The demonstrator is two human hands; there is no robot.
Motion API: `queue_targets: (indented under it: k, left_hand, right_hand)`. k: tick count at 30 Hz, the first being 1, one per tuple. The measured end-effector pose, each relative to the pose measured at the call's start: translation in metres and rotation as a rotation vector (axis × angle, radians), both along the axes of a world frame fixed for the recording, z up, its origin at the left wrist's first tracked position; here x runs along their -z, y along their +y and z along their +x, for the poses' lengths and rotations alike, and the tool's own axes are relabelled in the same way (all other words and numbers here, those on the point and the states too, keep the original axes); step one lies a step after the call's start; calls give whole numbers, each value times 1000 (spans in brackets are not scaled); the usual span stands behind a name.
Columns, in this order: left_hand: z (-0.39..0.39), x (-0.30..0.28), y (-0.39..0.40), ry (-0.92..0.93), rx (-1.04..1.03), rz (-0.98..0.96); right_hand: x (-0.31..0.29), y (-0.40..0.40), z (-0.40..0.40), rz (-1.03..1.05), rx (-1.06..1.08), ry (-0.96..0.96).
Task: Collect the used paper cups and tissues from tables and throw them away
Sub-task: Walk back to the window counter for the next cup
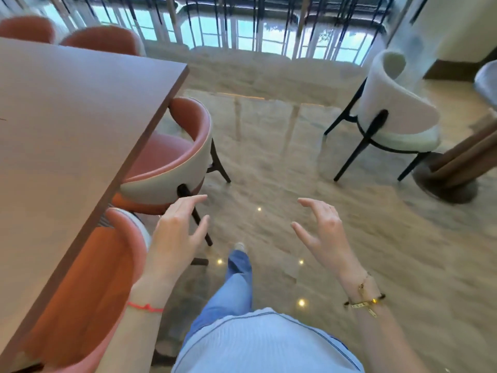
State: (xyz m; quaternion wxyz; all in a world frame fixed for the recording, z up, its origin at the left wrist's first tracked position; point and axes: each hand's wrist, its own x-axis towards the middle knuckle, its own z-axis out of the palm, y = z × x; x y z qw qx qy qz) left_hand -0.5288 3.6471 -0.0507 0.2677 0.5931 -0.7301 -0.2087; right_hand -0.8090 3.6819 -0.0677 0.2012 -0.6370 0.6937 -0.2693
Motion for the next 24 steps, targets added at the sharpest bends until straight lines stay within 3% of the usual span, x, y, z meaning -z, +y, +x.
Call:
queue_targets:
  k: [24]
  left_hand:
    - [-142,-6,-540,-9,259,-17]
  right_hand:
    - [3,-483,-122,-16,211,-12]
